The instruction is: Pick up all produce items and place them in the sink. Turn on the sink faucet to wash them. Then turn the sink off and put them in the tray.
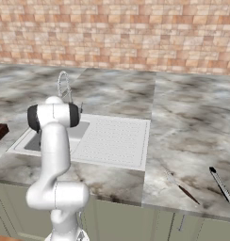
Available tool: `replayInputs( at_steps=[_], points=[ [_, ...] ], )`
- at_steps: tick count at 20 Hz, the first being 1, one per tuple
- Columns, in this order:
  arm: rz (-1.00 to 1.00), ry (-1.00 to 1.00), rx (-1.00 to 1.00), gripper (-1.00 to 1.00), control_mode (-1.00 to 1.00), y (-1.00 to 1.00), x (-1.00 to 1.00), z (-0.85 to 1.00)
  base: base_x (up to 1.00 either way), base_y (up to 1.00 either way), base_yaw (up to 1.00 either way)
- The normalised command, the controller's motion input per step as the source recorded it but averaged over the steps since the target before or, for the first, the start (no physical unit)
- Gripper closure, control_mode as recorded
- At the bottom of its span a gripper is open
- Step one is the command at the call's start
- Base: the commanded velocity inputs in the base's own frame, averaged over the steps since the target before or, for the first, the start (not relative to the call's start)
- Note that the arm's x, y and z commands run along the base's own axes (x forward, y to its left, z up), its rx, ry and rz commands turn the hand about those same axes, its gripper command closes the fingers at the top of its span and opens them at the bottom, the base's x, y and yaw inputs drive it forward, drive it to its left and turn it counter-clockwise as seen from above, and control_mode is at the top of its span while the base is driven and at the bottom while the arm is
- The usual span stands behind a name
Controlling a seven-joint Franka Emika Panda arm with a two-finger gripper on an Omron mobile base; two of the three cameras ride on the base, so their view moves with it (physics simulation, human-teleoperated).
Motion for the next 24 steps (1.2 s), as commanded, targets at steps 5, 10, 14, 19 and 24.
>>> replayInputs(
  at_steps=[5,10,14,19,24],
  points=[
    [0.02,0.00,0.00,-1.00,-1.00,0.02,0.37,-0.27,0.00,0.00,0.00],
    [0.01,0.00,0.00,-1.00,-1.00,0.08,0.34,-0.26,0.00,0.00,0.00],
    [0.01,0.00,0.00,-1.00,-1.00,0.06,0.31,-0.29,0.00,0.00,0.00],
    [0.01,0.00,0.00,-1.00,-1.00,0.04,0.30,-0.36,0.00,0.00,0.00],
    [0.01,0.00,0.00,-1.00,-1.00,0.09,0.30,-0.38,0.00,0.00,0.00]
  ],
)
